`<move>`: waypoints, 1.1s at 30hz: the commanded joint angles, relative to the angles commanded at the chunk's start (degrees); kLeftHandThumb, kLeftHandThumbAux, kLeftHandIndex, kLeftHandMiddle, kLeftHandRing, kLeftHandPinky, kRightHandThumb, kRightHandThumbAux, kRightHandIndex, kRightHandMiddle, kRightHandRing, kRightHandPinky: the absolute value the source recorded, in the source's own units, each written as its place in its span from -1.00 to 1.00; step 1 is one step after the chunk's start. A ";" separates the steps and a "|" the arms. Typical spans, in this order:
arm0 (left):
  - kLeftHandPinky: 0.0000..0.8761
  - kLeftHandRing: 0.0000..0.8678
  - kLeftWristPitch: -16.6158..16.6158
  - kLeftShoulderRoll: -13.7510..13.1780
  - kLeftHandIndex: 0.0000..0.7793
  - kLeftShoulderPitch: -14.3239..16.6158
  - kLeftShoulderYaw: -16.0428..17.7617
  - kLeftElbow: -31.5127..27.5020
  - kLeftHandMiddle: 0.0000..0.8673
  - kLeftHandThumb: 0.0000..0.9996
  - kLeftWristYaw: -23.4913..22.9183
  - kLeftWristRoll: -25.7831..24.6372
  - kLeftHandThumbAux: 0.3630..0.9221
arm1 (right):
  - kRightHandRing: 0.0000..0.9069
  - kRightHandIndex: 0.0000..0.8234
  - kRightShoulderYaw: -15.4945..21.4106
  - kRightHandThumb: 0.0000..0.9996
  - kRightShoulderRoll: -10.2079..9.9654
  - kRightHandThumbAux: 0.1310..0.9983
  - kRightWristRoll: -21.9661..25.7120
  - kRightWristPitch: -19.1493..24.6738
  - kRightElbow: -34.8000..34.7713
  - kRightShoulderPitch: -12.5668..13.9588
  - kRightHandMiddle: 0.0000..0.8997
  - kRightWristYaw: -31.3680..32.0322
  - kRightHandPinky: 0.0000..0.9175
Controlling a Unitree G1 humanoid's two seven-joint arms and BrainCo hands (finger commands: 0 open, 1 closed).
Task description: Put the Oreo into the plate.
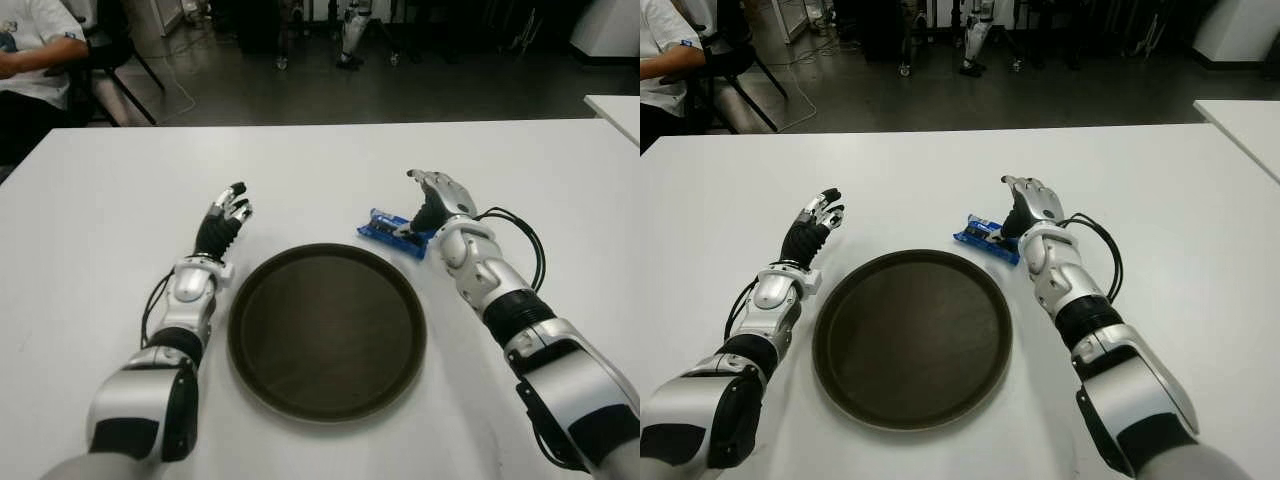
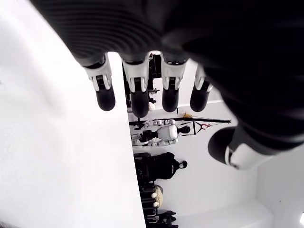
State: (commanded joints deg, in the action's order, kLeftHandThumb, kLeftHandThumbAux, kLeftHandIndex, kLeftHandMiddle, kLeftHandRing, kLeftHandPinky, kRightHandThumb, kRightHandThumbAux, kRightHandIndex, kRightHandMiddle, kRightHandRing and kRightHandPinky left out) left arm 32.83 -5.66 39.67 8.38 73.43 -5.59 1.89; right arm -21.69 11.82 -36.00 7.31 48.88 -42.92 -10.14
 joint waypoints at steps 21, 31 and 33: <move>-0.85 -0.84 0.30 0.58 -0.91 -0.12 0.19 -0.16 -0.77 -0.71 -0.41 -0.67 -0.45 | -0.87 -0.85 -1.60 -1.00 -0.16 0.48 0.06 -0.63 -0.55 0.86 -0.90 1.35 -0.84; -0.81 -0.81 0.29 0.38 -0.91 -0.08 -0.31 0.00 -0.76 -0.72 0.20 -0.11 -0.41 | -0.90 -0.89 -2.75 -1.00 -0.70 0.49 -0.04 0.06 -0.37 0.81 -0.92 2.46 -0.87; -0.82 -0.81 0.52 0.33 -0.91 -0.15 -0.40 -0.01 -0.76 -0.72 0.19 -0.04 -0.42 | -0.91 -0.90 -2.96 -1.00 -0.84 0.49 -0.07 0.24 -0.27 0.79 -0.93 2.55 -0.89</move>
State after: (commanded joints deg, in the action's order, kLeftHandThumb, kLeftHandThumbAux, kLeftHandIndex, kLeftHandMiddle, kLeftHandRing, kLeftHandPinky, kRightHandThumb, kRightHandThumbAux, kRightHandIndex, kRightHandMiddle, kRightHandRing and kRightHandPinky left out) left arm 33.35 -5.33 39.51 7.98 73.42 -5.40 1.85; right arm -24.65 10.98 -36.07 7.55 48.61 -42.12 -7.58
